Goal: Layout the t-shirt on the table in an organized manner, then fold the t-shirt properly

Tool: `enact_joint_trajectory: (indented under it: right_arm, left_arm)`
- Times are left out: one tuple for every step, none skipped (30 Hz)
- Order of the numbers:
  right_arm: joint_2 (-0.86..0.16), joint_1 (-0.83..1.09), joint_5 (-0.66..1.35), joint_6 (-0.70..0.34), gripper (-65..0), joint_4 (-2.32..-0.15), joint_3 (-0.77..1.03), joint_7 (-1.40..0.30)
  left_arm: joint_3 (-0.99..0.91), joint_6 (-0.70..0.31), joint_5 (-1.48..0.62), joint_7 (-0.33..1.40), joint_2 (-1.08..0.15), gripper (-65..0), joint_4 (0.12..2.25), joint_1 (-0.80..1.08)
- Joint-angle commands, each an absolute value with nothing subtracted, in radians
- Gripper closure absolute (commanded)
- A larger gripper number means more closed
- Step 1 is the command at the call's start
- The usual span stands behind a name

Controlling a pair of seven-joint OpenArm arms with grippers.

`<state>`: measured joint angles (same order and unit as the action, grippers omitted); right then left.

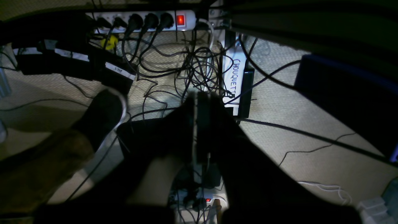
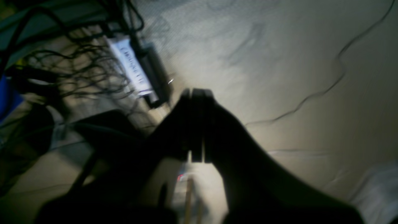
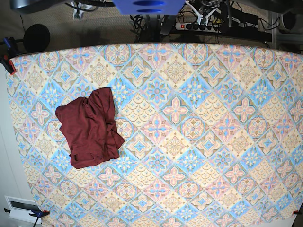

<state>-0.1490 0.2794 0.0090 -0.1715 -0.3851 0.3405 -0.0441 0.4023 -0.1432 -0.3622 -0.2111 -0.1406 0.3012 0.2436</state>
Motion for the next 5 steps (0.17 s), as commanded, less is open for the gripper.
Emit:
enact_joint_trajectory:
  right_arm:
    - [-0.159,0.271,-0.015,-0.154,0.0,-0.394,0.346,-0.027]
    - [-0.157,0.268,-0.036,-0.137,0.0,-0.394,0.346,-0.028]
    - [-0.156,0.266,-0.042,-0.113,0.0,-0.394,0.346,-0.028]
    - [-0.156,0.266,-0.044,-0.091,0.0,-0.394,0.346,-0.028]
    - [-0.156,0.266,-0.044,-0.074,0.0,-0.394,0.346,-0.028]
  left_arm:
    - [0.401,-0.147,-0.361,-0.22,-0.133,-0.4,0.305,0.236]
    - [0.401,-0.147,-0.361,-0.22,-0.127,-0.4,0.305,0.229]
    - [0.401,-0.147,-0.361,-0.22,-0.127,-0.4,0.305,0.228]
    - [0.401,-0.147,-0.361,-0.22,-0.125,-0.4,0.305,0.226]
    - [0.401,-0.147,-0.361,-0.22,-0.117,-0.4,0.305,0.225]
